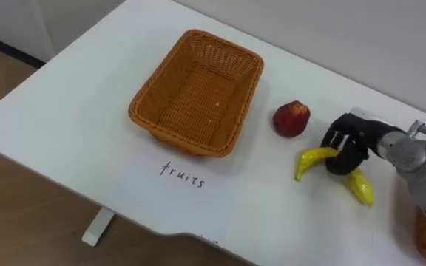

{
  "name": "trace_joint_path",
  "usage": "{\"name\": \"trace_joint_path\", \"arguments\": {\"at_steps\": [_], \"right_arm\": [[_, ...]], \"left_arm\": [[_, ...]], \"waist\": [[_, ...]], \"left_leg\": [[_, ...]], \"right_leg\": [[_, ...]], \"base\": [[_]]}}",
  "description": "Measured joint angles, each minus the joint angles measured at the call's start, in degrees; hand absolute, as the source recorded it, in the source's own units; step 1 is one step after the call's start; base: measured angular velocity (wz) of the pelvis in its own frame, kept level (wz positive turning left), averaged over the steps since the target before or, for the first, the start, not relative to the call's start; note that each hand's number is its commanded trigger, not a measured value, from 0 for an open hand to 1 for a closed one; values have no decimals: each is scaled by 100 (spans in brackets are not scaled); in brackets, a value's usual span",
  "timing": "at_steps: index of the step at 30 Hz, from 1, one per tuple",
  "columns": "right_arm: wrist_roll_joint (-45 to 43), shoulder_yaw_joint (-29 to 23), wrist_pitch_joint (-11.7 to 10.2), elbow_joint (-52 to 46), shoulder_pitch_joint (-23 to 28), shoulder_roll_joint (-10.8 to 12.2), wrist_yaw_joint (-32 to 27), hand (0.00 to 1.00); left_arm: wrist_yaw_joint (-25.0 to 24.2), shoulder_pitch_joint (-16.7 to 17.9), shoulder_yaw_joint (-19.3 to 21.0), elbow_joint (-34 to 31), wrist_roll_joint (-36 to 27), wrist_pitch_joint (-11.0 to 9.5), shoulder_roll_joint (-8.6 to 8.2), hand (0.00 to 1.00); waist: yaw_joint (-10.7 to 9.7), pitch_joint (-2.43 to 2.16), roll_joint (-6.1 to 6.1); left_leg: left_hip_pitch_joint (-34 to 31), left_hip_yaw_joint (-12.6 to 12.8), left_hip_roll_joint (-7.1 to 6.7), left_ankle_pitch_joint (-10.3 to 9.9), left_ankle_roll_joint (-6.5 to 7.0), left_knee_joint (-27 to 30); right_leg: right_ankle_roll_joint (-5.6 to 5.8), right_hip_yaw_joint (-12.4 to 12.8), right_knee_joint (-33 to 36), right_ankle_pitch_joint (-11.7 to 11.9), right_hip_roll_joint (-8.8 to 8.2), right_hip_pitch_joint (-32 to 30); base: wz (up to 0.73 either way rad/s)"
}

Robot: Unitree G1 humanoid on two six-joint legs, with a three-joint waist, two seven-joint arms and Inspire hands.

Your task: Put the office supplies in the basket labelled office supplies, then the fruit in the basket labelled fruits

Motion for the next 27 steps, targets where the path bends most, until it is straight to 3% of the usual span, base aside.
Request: {"name": "trace_joint_path", "arguments": {"at_steps": [2,6,9,13,19,24,27], "right_arm": [[-6,-125,-24,-341,34,0,11,100],[-32,-678,-112,-1273,71,-9,-2,100],[-36,-865,-123,-1836,258,-134,-2,100],[-31,-918,-99,-2266,301,-195,-1,100],[-45,-940,-94,-2919,301,-196,-1,100],[2,-940,-100,-3325,301,-196,-1,100],[4,-939,-140,-3454,300,-194,6,100]], "left_arm": [[1,64,29,28,8,-71,-9,0],[-45,300,451,32,6,-75,-59,0],[-56,444,685,31,2,-74,-159,0],[-52,494,916,-32,2,-74,-281,0],[-47,553,986,-90,52,-75,-300,0],[-53,613,993,-111,49,-79,-303,0],[-53,684,992,-111,39,-80,-325,0]], "waist": [[-79,-6,-2],[-223,-24,29],[-237,-71,97],[-286,-92,73],[-300,-106,11],[-221,-57,-114],[-197,-55,-148]], "left_leg": [[50,8,-3,0,1,-36],[216,89,6,0,2,-97],[441,126,14,0,3,-201],[580,150,18,4,-6,-252],[588,184,8,11,0,-240],[580,187,-5,11,2,-233],[585,154,-23,13,8,-233]], "right_leg": [[1,23,6,0,-5,45],[1,78,-4,0,-3,159],[2,131,-15,-1,-1,343],[7,279,-24,-4,11,442],[6,348,2,-4,4,429],[13,340,-14,-10,-2,434],[20,340,-115,-14,3,495]], "base": [[-2],[-9],[-7],[-9],[-6],[0],[7]]}}
